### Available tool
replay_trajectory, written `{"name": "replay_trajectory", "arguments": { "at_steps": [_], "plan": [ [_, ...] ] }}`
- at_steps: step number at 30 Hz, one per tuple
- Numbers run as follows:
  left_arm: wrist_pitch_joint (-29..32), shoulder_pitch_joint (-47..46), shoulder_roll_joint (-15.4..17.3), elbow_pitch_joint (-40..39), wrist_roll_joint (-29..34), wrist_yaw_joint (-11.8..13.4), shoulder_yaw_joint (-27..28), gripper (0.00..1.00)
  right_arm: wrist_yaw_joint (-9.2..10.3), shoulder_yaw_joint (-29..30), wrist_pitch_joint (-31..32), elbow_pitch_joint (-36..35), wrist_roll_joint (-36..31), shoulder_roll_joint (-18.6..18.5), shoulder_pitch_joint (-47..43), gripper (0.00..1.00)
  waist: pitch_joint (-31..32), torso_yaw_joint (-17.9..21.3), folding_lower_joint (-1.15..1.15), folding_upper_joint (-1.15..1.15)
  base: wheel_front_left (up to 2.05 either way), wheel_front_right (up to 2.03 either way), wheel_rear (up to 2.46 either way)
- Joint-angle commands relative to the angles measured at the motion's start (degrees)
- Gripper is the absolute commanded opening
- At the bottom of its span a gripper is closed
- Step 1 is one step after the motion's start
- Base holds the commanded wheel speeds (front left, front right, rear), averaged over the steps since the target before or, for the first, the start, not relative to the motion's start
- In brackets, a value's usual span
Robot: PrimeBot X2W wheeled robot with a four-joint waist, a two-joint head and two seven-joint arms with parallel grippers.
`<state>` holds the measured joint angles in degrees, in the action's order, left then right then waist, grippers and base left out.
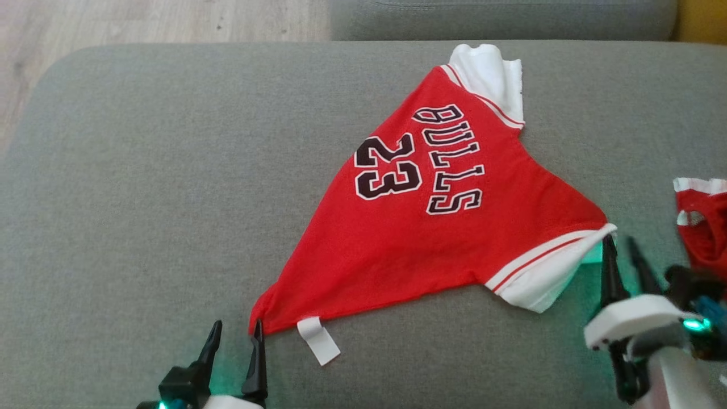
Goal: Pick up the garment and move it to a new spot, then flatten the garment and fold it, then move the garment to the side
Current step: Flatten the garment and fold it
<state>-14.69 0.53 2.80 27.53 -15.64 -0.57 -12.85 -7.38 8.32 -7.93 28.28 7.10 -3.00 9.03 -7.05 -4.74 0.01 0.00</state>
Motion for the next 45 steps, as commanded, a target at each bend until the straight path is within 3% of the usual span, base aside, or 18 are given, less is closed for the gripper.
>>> {"name": "replay_trajectory", "arguments": {
  "at_steps": [1, 6, 12, 20, 28, 37, 45],
  "plan": [
    [-0.31, -1.31, 0.08, -1.24, -0.24, -0.01, 1.67, 1.00, -0.11, -0.28, -1.52, -0.88, -0.87, -0.24, 1.71, 1.00, 0.27, -0.13, -0.01, 0.00, 0.00, 0.00, 0.00],
    [-0.31, -0.56, 0.08, -1.63, 0.20, 0.29, 2.82, 1.00, -0.11, 3.20, -6.76, -0.12, -6.11, 0.02, 2.63, 1.00, 2.02, 0.18, -0.01, 0.00, 0.00, 0.00, 0.00],
    [-0.31, 0.93, 0.08, -4.71, 4.04, 2.37, 5.21, 1.00, -0.11, -4.49, -7.05, -9.80, -3.51, 0.11, -2.66, 1.00, 4.68, 1.04, -0.01, 0.00, 0.00, 0.00, 0.00],
    [-0.31, 3.28, 0.08, -5.01, 6.34, 2.31, 6.10, 1.00, -0.11, -5.52, -7.06, -4.62, -5.10, 0.12, -7.52, 1.00, 6.61, 0.99, -0.01, 0.00, 0.00, 0.00, 0.00],
    [-0.31, 4.10, 0.08, -5.56, 5.94, 2.29, 6.25, 1.00, -0.11, -5.82, -7.07, -4.71, -4.77, 0.12, -7.04, 1.00, 6.51, 1.40, -0.01, 0.00, 0.00, 0.00, 0.00],
    [-0.31, 2.14, 0.08, -3.33, 0.82, -1.37, 3.55, 1.00, -0.11, -8.02, -7.07, -5.49, -4.10, 0.12, -5.95, 1.00, 4.57, 2.21, -0.01, 0.00, 0.00, 0.00, 0.00],
    [-0.31, -1.00, 0.08, 3.00, -5.79, -3.97, 2.01, 1.00, -0.11, -5.47, -7.07, -6.73, -5.56, 0.12, -5.02, 1.00, 2.22, 4.92, -0.01, 0.00, 0.00, 0.00, 0.00]
  ]
}}
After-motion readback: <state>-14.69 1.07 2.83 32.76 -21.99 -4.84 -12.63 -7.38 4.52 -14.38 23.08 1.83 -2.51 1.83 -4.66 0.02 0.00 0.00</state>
